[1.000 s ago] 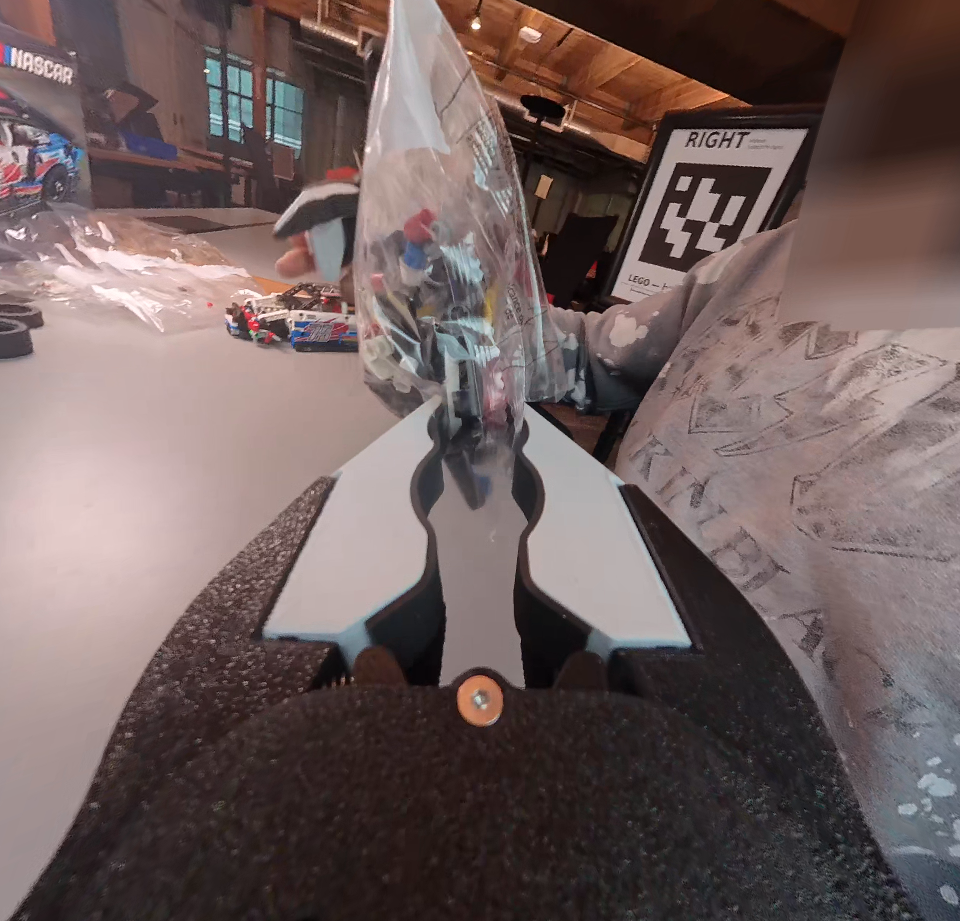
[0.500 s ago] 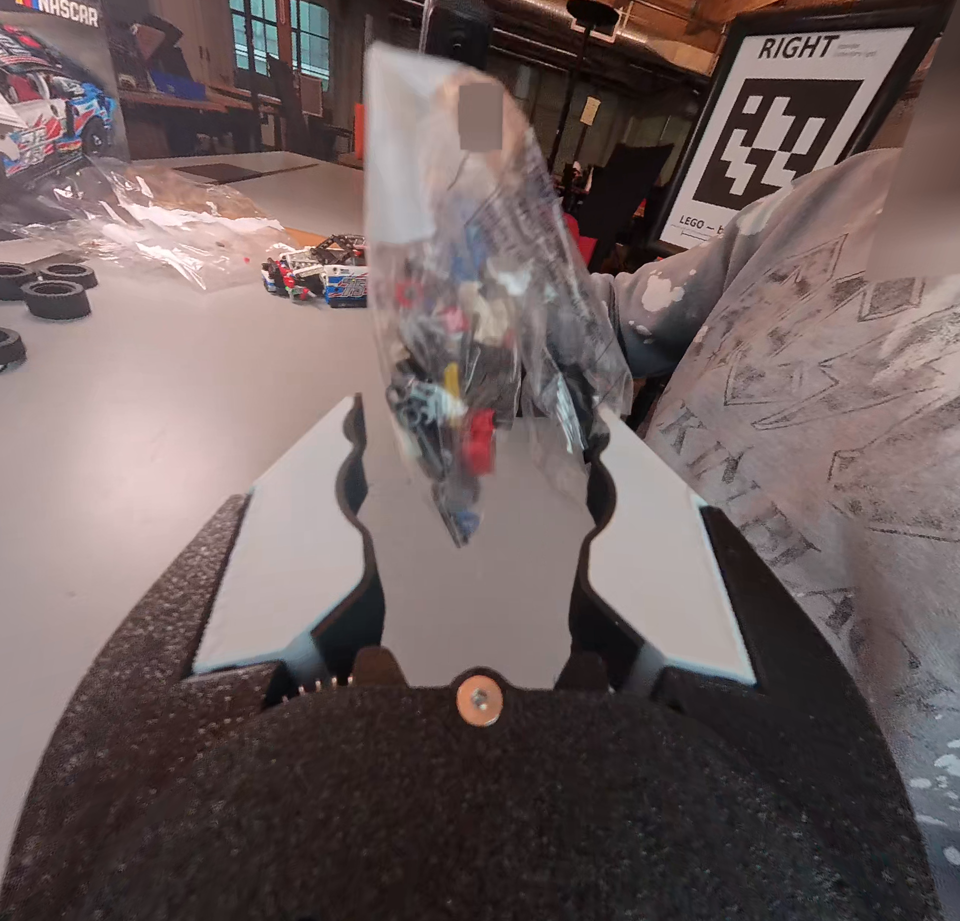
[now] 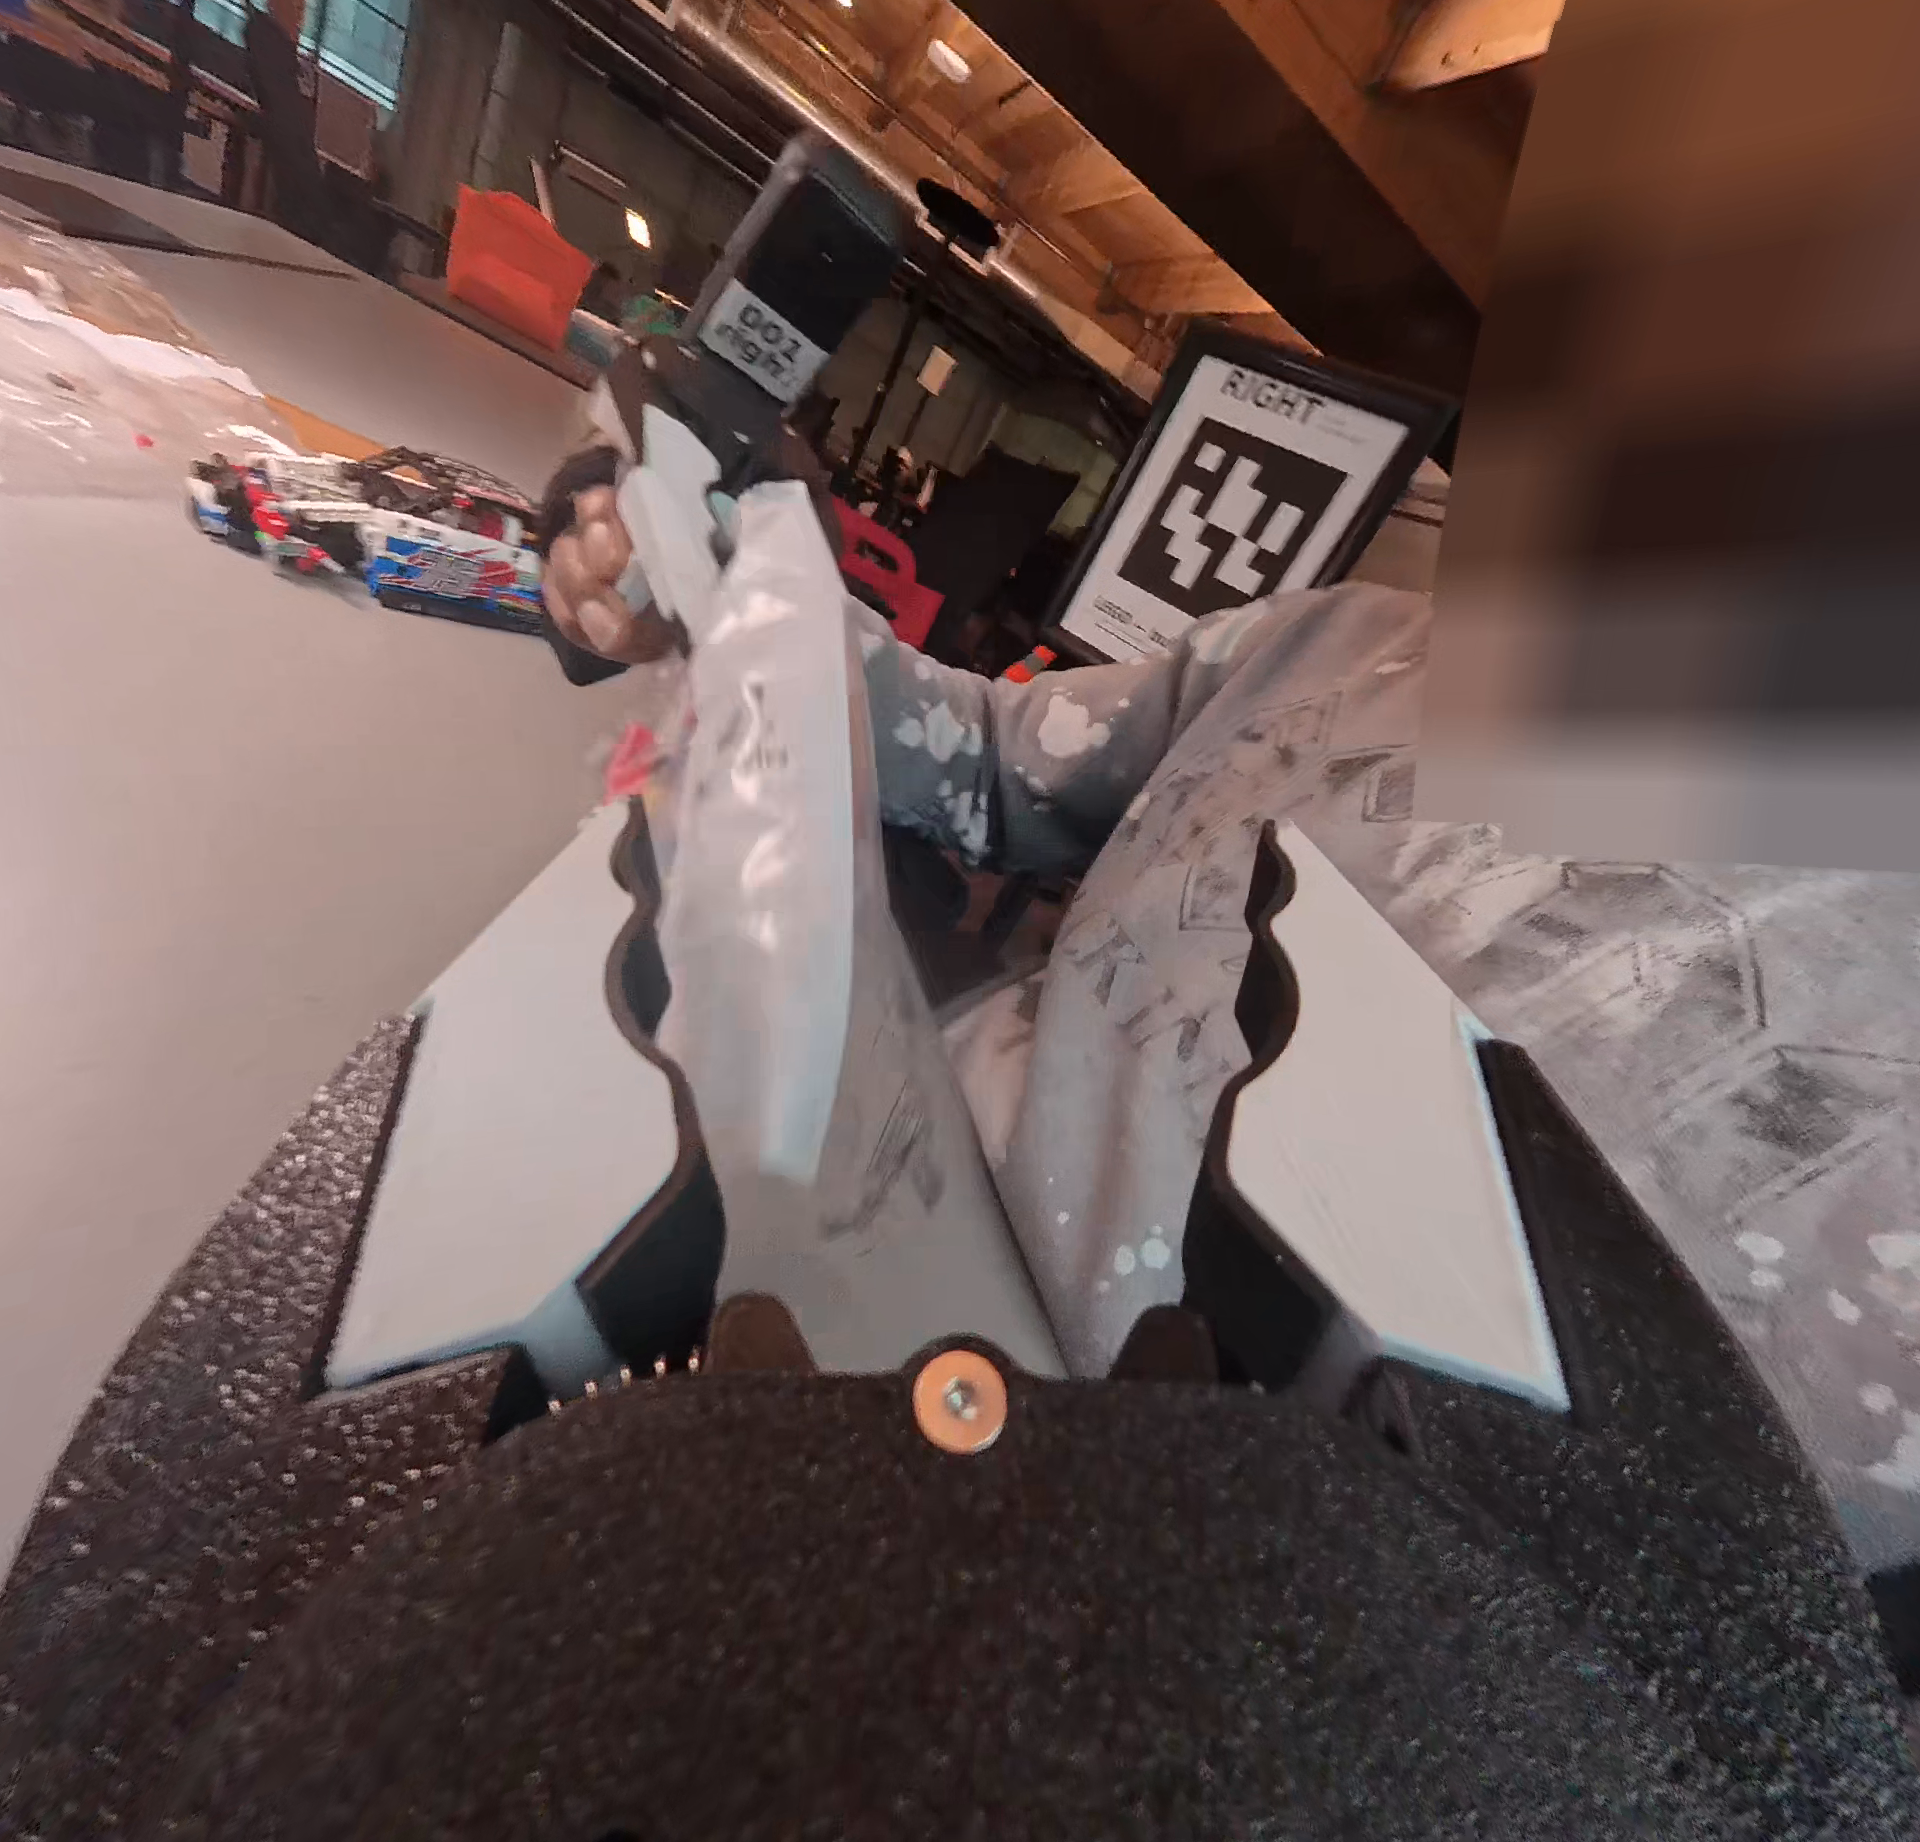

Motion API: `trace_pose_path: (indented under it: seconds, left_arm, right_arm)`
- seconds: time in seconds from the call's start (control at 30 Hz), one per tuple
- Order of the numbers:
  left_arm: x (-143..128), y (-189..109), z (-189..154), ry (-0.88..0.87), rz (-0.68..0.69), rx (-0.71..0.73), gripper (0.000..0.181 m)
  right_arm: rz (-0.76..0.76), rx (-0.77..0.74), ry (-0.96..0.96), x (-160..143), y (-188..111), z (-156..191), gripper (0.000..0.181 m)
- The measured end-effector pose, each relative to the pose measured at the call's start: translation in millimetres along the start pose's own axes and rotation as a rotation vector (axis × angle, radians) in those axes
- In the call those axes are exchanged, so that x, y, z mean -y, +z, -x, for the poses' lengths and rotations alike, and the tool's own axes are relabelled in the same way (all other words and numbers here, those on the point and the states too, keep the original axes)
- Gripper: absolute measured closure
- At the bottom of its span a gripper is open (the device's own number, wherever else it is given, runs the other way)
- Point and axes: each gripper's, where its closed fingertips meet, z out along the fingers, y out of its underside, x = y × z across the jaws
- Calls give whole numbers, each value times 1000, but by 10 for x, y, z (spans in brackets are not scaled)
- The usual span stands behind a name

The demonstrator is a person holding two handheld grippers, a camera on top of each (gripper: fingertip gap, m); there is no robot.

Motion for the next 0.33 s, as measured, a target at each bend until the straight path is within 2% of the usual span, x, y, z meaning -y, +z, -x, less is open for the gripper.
trace_pose_path:
  seconds: [0.03, 0.13, 0.27, 0.33]
  left_arm:
    - [38, -19, 92, -7, -12, 60, 81]
    - [-111, -20, 380, 117, 102, 283, 83]
    - [-319, 23, 478, 166, 206, 331, 84]
    - [-535, 39, 588, 209, 301, 380, 97]
  right_arm:
    - [-14, 7, 12, 8, 19, 8, 172]
    - [-62, 38, 43, 65, 55, 29, 173]
    - [-90, 40, 65, 66, 89, 6, 172]
    - [-127, 36, 94, 60, 85, -30, 173]
